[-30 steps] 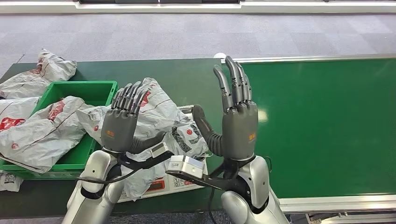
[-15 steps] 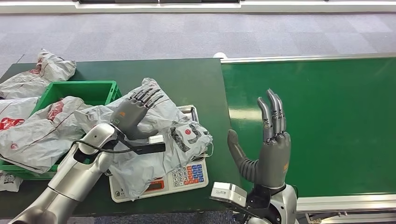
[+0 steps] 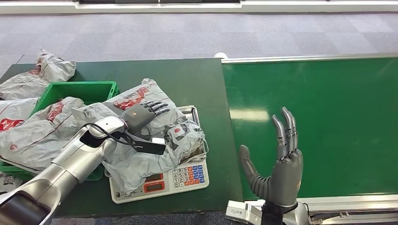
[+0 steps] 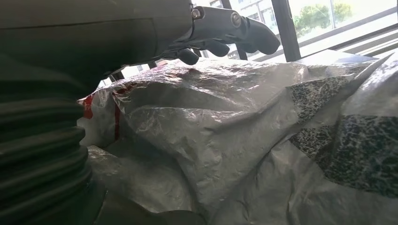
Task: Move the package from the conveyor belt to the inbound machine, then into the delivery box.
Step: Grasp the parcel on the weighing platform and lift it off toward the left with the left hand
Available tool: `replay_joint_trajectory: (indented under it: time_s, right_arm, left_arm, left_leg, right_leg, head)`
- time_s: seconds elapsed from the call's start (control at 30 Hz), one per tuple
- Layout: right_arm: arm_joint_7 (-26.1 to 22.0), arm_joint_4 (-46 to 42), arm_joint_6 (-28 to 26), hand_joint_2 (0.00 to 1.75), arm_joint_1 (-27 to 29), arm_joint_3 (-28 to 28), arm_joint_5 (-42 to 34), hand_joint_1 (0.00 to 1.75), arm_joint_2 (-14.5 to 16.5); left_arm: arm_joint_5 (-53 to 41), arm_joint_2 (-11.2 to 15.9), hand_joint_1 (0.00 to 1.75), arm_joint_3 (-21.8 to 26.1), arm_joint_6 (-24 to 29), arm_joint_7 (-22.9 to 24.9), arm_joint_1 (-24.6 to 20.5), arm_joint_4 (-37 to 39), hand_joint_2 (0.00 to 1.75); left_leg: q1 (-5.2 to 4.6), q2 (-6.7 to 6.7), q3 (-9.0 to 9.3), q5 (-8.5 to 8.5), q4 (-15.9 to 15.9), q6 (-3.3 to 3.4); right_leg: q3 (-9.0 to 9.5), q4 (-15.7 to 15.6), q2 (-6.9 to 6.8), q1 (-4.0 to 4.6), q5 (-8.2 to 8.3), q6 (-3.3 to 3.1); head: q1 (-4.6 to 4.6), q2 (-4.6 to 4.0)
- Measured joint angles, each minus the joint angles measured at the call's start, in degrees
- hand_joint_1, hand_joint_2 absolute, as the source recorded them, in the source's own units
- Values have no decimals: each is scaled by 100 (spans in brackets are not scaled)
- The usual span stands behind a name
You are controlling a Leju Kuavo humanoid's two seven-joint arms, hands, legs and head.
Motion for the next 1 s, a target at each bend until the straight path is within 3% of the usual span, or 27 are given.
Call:
replay_joint_trajectory:
  time_s: [0.1, 0.13, 0.23, 0.27, 0.43, 0.63, 1.0]
  right_arm:
    - [-102, -11, -40, 175, 64, -11, -53, 0, -34]
    - [-153, -16, -53, 175, 97, -20, -99, 0, -47]
    - [-280, -28, -74, 175, 164, -56, -241, 0, -79]
    - [-312, -28, -76, 175, 175, -69, -278, 0, -84]
    - [-393, -29, -78, 175, 187, -97, -394, 0, -87]
    - [-393, -45, -77, 175, 180, -97, -413, 0, -72]
    - [-393, -46, -77, 175, 184, -97, -414, 0, -72]
  left_arm:
    - [190, -40, 0, -158, -92, -85, -132, 301, 175]
    - [264, -73, 33, -224, -104, -127, -183, 450, 175]
    - [404, -217, 164, -409, -39, -219, -273, 900, 175]
    - [433, -275, 175, -464, -6, -240, -281, 1041, 175]
    - [527, -520, 175, -693, 76, -299, -315, 1557, 175]
    - [538, -715, 175, -815, 99, -325, -467, 1820, 175]
    - [535, -883, 175, -893, 126, -336, -507, 2030, 175]
  left_leg:
    - [-1, -8, 7, 0, -1, 0]
    - [-1, -16, 11, 0, -1, 0]
    - [-4, -37, 20, -7, -7, 5]
    - [-6, -43, 30, -15, -9, 10]
    - [-11, -79, 127, -45, -15, 27]
    - [-7, -103, 33, 20, -7, 16]
    - [-3, -89, 50, 14, -14, 5]
  right_leg:
    - [11, -1, -7, -1, -1, 0]
    - [20, -1, -14, -2, -2, 0]
    - [73, -5, -39, -6, -22, 1]
    - [97, -8, -46, -7, -38, 5]
    - [209, -12, -89, -13, -90, 24]
    - [132, -6, -107, -9, -17, 12]
    - [135, -6, -92, -5, -23, 0]
  head:
    - [0, 0]
    - [-1, 0]
    - [-1, 0]
    - [-1, 0]
    - [0, 0]
    - [0, 0]
    - [0, 0]
